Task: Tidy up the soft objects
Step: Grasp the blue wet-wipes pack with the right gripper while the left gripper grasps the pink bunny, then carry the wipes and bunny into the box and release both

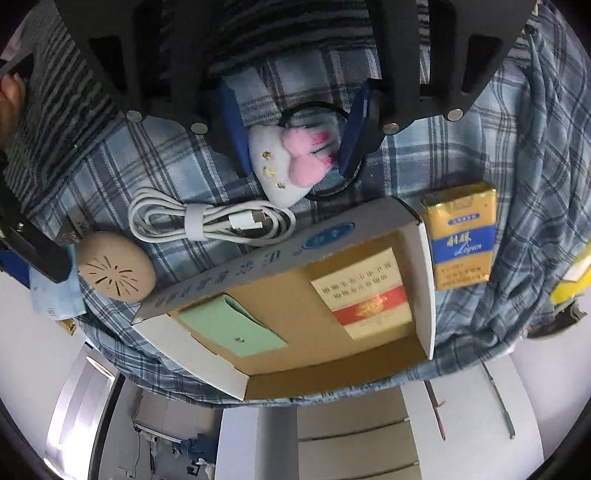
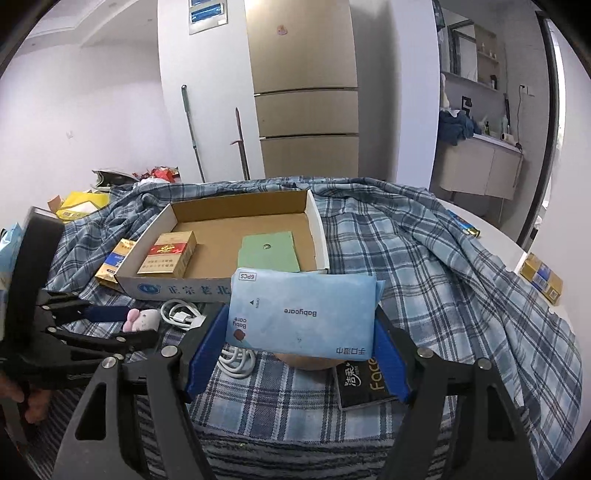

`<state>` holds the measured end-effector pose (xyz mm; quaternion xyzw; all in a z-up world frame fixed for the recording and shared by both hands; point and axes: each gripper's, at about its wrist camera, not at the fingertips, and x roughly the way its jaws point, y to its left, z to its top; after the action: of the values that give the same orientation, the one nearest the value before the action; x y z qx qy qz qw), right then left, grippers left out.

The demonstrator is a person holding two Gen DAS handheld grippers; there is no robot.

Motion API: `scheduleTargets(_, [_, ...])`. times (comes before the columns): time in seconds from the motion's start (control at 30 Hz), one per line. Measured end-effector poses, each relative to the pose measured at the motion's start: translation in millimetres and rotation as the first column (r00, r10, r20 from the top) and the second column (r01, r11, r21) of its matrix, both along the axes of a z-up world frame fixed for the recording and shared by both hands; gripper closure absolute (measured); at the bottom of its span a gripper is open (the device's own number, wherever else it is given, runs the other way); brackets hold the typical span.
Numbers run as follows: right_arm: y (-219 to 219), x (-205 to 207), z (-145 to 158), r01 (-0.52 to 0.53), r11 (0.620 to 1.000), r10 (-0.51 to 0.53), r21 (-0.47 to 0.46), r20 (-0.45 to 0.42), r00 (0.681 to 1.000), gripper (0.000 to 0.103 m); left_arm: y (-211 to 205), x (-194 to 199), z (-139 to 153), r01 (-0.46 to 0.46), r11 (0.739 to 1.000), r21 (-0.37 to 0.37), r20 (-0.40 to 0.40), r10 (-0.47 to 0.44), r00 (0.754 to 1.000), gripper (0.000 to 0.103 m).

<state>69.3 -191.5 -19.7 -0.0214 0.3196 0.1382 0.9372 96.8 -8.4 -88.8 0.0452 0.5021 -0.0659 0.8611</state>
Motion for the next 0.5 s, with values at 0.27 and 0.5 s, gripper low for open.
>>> scheduleTargets(0.27, [1.8, -1.2, -0.9, -0.010, 1.000, 0.010, -0.005, 0.000, 1.000, 0.030, 3.4, -21.6, 15.9, 0.017, 1.000, -0.025, 0.063, -0.015, 0.998, 0.074])
scheduleTargets(0.5, [1.8, -5.5, 4.3, -0.021, 1.000, 0.021, 0.002, 0.033, 0.999, 0.030, 3.5, -68.6, 48.4, 0.005, 1.000, -0.010, 0.204, -0.002, 0.979, 0.074])
